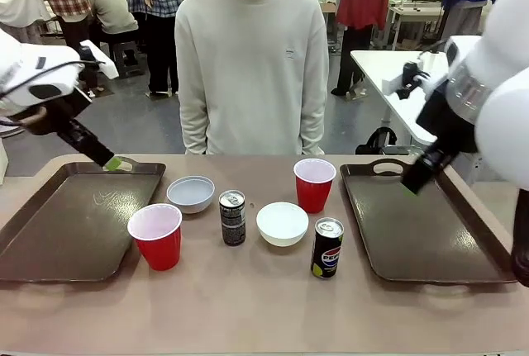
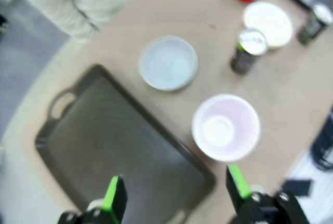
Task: Prepare tableware on both trays.
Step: Pick up a Picnic Bowl from the table and place it on a Handle tray.
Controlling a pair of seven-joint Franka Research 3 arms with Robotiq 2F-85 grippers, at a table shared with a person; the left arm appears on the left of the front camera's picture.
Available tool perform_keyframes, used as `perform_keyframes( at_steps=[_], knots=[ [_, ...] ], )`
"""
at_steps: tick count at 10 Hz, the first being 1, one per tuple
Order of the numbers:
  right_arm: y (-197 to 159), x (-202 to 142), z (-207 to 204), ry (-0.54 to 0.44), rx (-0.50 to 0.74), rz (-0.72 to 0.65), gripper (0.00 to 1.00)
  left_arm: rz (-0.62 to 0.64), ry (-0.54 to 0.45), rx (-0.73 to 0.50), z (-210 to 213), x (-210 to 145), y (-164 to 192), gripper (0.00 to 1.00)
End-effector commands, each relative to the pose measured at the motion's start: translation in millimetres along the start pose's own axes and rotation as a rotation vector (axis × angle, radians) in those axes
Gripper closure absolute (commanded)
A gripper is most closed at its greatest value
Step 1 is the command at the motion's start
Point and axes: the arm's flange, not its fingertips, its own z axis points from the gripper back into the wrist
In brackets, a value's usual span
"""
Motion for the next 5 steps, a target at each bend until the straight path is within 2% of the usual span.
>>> perform_keyframes(
  at_steps=[1,2,3,4,5],
  knots=[
    [20,-48,-37,0.131,0.139,0.023,0.0,-0.019,0.073,-0.107,-9,-70,-34,0.0],
    [19,-44,-41,0.067,0.144,0.035,0.0,-0.027,0.086,-0.089,-15,-73,-36,0.0],
    [17,-24,-49,-0.012,-0.152,0.166,0.0,-0.008,0.091,0.135,-25,-68,-25,0.0],
    [9,-15,-10,0.118,0.094,0.016,0.0,-0.008,0.082,-0.089,9,-16,-14,0.0],
    [9,-15,-10,0.118,0.094,0.016,0.0,-0.008,0.082,-0.089,9,-16,-14,0.0]
  ],
)
